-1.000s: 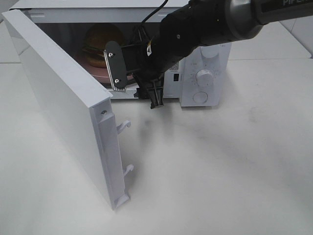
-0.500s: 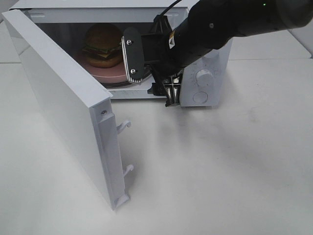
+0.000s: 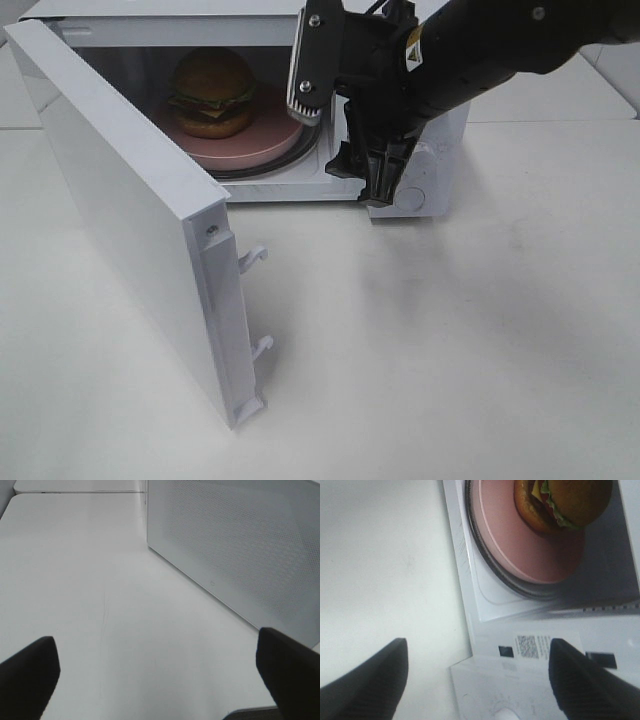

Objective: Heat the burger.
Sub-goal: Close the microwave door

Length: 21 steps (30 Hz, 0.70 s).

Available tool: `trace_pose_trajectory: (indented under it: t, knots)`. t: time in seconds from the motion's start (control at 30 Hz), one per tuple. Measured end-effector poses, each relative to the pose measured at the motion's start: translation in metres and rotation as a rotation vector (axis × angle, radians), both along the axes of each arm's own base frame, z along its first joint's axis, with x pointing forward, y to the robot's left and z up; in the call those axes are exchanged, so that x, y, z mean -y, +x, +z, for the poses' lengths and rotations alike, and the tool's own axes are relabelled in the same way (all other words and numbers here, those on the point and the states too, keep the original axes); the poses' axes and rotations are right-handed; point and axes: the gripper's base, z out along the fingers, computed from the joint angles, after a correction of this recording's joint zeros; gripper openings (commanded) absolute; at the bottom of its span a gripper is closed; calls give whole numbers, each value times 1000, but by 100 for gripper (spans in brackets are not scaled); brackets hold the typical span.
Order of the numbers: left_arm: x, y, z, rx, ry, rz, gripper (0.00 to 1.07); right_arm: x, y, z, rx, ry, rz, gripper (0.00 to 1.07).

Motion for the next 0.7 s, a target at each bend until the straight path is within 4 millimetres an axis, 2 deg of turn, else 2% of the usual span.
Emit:
trace_pose_trajectory:
  t: [0.3,0.37,0.47,0.53,0.67,0.7]
  knots:
    - [0,0,0,0,0,0,101,19,-24,11,-127,112,-203,76]
    - [0,0,0,0,0,0,101,31,-38,12,-195,141,-300,76]
    - [0,0,0,0,0,0,101,34,-42,13,-211,145,-323,76]
    - [0,0,0,0,0,0,101,45,-57,17,-271,184,-432,76]
    - [0,0,0,0,0,0,101,54,-68,22,-314,211,-517,76]
    - [0,0,0,0,0,0,101,61,-76,25,-346,210,-572,76]
